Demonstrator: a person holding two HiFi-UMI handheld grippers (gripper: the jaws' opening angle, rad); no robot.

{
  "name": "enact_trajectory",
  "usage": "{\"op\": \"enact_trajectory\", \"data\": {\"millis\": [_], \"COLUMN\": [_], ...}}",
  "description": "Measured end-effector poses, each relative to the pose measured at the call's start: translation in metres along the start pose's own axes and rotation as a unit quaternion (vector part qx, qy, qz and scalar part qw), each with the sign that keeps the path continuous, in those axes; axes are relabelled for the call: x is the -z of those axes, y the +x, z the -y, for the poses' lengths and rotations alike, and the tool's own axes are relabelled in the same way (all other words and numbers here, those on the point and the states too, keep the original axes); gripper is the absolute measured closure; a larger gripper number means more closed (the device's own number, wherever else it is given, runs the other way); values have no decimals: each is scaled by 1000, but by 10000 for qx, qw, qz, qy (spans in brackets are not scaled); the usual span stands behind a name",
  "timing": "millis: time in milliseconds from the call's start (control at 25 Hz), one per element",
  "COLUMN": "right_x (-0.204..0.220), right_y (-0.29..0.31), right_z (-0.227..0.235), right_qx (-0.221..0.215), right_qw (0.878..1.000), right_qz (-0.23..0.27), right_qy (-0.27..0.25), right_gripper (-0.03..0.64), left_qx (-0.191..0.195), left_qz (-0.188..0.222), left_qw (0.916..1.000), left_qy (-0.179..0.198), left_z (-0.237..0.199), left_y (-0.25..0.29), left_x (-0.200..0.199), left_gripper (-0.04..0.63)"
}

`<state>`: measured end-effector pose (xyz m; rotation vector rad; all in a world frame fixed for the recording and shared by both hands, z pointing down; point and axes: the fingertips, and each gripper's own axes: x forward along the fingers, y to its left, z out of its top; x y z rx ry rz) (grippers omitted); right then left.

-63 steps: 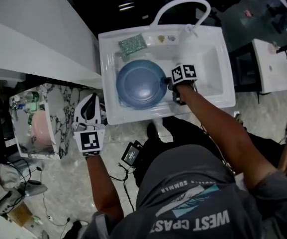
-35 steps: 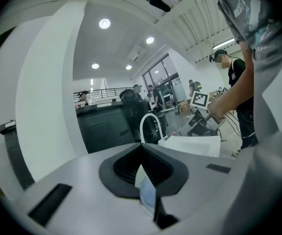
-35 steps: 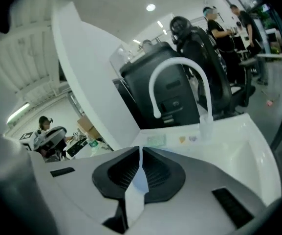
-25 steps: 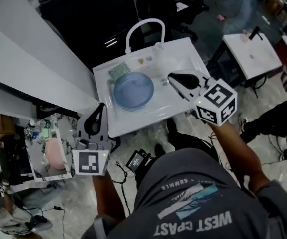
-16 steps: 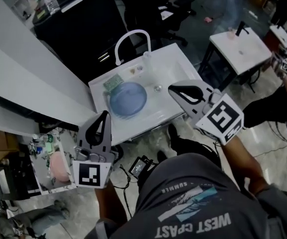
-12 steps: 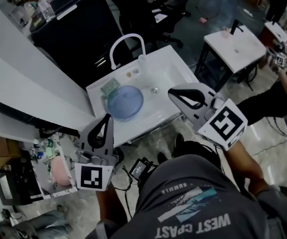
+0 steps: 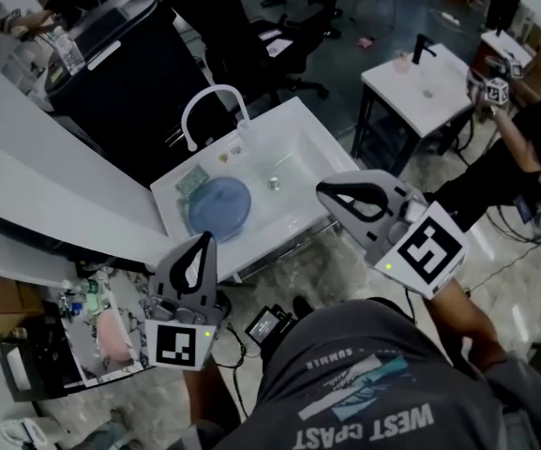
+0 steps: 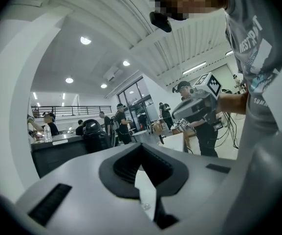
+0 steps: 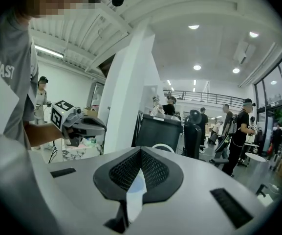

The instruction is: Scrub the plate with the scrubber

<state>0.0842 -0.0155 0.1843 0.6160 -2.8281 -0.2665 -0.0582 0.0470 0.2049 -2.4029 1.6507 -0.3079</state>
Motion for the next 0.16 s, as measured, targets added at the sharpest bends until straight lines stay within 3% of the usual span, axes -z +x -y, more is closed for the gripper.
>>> {"op": "enact_trajectory", "data": {"millis": [160], "right_x": [3], "right_y": [-6], "right_z": [34], "right_qx": [-211], "right_qw": [9993], "right_qz": [-256], "right_qy": [167], "right_gripper": [589], "left_qx": [-15], "left_qz": [-53], "left_qw": [9995], "left_qy": [-303], "left_z": [8], "left_y": [39], "left_x": [-17], "left_gripper": [594]}}
